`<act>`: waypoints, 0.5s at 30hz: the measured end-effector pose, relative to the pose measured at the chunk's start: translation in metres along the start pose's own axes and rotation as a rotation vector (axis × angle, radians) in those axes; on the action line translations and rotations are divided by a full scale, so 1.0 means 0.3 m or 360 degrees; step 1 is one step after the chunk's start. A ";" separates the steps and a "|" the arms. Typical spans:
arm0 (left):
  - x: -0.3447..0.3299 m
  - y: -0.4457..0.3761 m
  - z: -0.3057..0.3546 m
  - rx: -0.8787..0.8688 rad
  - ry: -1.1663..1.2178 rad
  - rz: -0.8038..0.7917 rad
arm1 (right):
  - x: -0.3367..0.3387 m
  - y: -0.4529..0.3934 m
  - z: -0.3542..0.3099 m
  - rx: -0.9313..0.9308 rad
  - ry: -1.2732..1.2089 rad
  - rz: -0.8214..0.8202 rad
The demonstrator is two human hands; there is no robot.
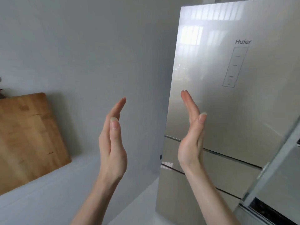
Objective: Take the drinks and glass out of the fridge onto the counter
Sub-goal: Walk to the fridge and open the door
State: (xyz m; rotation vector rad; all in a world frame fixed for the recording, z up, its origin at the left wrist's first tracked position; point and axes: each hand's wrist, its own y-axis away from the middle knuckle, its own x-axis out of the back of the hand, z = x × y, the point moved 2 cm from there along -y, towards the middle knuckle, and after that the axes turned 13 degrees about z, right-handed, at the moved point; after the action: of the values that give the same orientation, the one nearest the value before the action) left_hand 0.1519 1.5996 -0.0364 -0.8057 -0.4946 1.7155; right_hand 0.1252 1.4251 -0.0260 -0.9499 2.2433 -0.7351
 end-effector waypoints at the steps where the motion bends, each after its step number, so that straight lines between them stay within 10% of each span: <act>1: -0.022 -0.027 -0.023 0.0000 0.0029 -0.0037 | 0.000 -0.021 0.018 -0.0006 0.0013 0.0070; 15: -0.306 -0.233 -0.298 0.0136 0.0507 -0.0432 | 0.050 -0.116 0.145 0.0030 0.0485 0.0406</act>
State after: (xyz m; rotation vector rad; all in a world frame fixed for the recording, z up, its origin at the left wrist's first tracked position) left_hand 0.2771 1.5256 -0.0249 -0.8875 -0.2950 1.3199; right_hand 0.1621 1.3819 -0.0362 -0.5549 2.5542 -0.8257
